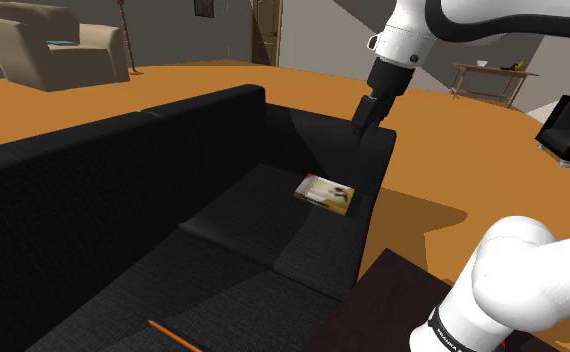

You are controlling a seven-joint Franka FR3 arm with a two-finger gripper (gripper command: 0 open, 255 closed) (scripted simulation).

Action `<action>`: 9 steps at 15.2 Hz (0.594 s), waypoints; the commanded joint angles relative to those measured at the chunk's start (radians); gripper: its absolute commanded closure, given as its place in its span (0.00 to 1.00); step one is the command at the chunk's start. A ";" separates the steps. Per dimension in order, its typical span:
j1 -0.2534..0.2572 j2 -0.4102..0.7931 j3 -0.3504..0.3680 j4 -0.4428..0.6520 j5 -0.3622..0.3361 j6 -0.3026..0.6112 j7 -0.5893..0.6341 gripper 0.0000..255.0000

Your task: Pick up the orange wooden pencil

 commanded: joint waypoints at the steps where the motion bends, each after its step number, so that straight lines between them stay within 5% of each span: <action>1: 0.000 0.000 0.000 0.000 0.000 0.000 0.000 0.00; 9: 0.049 0.111 0.169 -0.070 0.040 0.161 0.129 0.00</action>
